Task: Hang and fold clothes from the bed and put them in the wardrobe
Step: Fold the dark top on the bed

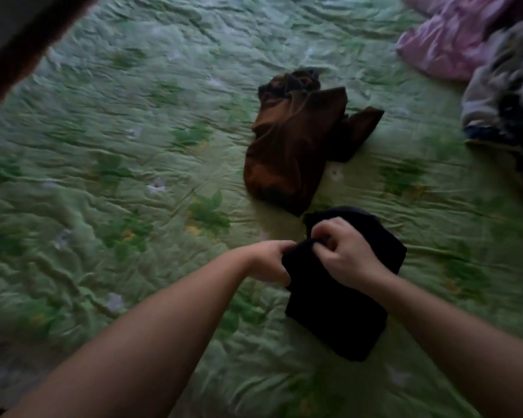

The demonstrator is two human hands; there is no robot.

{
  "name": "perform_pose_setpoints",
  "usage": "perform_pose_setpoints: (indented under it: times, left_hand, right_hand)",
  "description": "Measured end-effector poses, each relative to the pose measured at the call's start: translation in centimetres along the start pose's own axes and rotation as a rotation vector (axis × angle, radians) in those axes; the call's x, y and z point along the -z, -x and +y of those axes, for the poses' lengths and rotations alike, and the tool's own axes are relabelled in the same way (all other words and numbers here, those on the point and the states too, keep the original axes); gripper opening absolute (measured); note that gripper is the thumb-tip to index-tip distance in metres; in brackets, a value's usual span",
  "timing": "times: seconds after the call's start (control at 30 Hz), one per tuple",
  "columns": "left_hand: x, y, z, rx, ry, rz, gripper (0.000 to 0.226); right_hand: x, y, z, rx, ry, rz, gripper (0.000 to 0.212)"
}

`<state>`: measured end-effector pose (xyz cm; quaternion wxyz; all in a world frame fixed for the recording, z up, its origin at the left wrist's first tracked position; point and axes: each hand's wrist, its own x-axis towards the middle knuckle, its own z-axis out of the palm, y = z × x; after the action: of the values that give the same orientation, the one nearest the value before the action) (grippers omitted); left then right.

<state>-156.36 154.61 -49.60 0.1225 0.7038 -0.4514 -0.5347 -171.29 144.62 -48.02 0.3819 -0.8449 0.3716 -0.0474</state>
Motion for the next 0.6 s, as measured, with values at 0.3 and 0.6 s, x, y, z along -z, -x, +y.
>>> perform_pose_setpoints:
  times: [0.3, 0.6]
  left_hand:
    - [11.3, 6.2, 14.7, -0.408, 0.406, 0.347, 0.024]
    - [18.9, 16.5, 26.6, -0.673, 0.162, 0.589, 0.010]
  right_hand:
    - [17.6, -1.7, -13.6, 0.156, -0.219, 0.422, 0.020]
    - [29.9, 2.0, -21.4, 0.418, 0.073, 0.283, 0.015]
